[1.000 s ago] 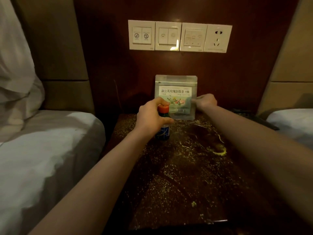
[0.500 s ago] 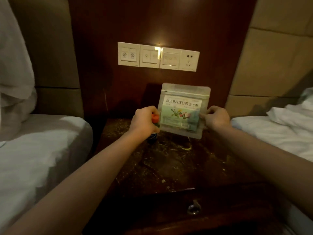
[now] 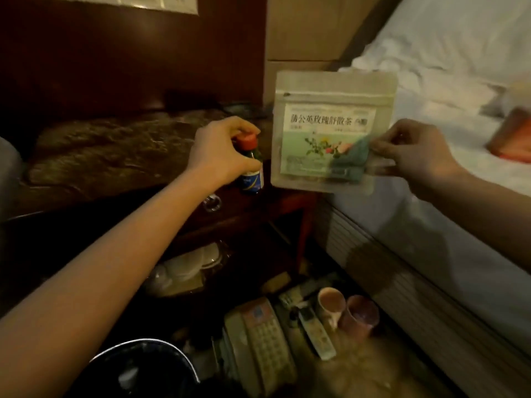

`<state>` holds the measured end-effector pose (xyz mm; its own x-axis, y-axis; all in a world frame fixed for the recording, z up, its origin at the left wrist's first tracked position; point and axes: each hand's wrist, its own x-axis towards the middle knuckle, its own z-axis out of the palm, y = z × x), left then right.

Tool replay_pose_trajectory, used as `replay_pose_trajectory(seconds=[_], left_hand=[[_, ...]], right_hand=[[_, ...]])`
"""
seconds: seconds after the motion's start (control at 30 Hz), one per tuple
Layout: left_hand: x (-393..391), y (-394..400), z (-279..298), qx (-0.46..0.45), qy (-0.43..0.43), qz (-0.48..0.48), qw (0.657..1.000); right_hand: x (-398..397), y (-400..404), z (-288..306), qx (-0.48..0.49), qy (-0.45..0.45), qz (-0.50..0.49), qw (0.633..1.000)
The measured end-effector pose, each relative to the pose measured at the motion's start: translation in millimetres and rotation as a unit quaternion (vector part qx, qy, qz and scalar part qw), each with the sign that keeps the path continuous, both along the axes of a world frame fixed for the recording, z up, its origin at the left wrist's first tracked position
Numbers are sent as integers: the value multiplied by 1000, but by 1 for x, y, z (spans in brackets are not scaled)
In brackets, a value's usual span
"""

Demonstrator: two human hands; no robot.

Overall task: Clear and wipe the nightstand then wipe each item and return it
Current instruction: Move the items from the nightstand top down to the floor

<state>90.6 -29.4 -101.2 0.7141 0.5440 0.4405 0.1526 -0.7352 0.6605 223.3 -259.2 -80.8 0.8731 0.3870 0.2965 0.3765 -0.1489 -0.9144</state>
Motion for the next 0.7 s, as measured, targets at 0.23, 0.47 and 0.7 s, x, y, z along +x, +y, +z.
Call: replay_pose_trajectory(seconds=[0.23,0.47,0.7], left_hand=[[25,-79,-108,-69,50,-61,995],[29,-140,-230,-114,150,-113,976],[33,-177,-308,-100,199,-126,967]], right_hand=[[-18,-111,-111,-105,-5,-66,992],[-59,-200,-274,-184,104,-152,965],[-87,-235,-373,-169,136,-267,939]])
